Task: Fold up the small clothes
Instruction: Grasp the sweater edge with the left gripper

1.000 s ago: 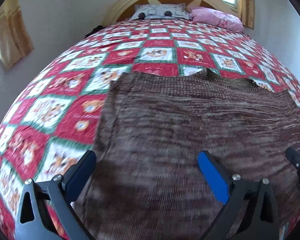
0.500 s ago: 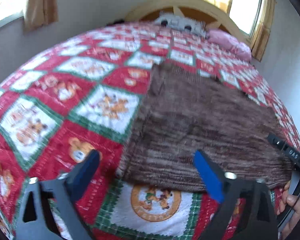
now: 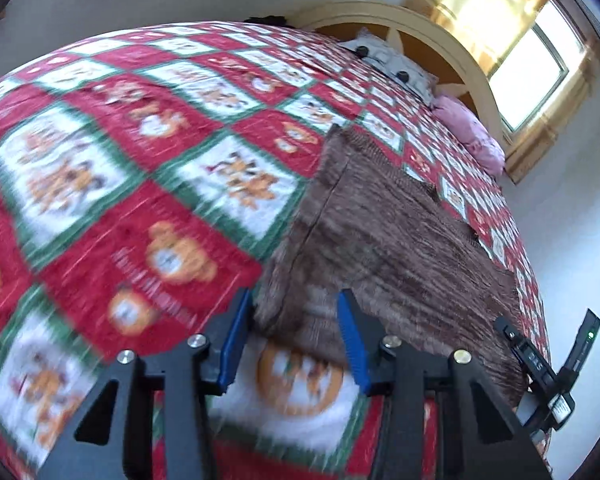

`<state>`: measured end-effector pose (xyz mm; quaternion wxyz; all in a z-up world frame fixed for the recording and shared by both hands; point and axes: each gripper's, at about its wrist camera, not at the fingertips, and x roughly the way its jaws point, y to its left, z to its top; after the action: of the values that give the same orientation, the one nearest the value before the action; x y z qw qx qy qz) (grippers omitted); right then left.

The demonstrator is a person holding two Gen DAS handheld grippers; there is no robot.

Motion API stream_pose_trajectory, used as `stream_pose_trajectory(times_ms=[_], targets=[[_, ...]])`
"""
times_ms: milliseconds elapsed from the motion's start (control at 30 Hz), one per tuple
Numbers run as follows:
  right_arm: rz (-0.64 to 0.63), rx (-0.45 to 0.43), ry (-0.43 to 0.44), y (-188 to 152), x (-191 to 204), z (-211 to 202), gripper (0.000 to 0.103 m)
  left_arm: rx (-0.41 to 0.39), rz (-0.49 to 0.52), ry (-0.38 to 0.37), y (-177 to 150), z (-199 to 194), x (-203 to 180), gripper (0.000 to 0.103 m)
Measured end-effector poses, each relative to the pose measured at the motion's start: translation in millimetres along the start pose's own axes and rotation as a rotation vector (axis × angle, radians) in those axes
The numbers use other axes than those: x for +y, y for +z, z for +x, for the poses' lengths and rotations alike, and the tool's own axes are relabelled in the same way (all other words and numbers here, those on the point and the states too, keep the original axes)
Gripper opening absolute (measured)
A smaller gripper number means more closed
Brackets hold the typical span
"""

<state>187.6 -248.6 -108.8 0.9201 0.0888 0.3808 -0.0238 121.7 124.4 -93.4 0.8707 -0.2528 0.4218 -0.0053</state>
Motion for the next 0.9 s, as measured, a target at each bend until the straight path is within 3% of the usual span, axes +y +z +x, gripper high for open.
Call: stream_pose_trajectory(times_ms=[33,67,167,300,433,500,533,600,633,767,900], targets=[[-0.001,0.0,-0.001,0,0,0,0.078,0.003,-0.01,0.0,-3,-3,1,0.058],[-0.001,0.001,-0.002,0,0,0,0.078,0.008,-0.026,-0.009,-11,-8,0,0.074],[-0.002,0.0,-0.002,0,0,0,0.078,-0.015,-0.033,-0.021,-18,-8,-4,0.091],[-0.001,0.0,-0.001,0,0,0,0.078,-0.05,-0.001,0.022,-8,13,-18,0.095],[-0.006,0.001,-0.005,0,0,1,0.078,-0.085,-0.053,-0.023,9,27,-19,0.081],[-0.007,0.002,-0.006,0,0,2,0.078,-0.098,-0.085,-0.041,14,32,-15,0.079],[-0.007,0.002,-0.006,0,1,2,0.078,-0.102,-0.085,-0.042,14,32,-15,0.07],[-0.008,0.002,-0.007,0,0,2,0.078,-0.1,-0.065,-0.031,14,36,-15,0.039],[-0.008,0.002,-0.006,0,0,2,0.078,-0.09,-0.069,-0.032,13,38,-12,0.013],[-0.012,0.003,-0.011,0,1,2,0.078,-0.079,-0.108,-0.078,11,37,-3,0.014],[-0.023,0.008,-0.026,1,3,3,0.078,-0.089,-0.067,-0.034,12,38,-12,0.015]])
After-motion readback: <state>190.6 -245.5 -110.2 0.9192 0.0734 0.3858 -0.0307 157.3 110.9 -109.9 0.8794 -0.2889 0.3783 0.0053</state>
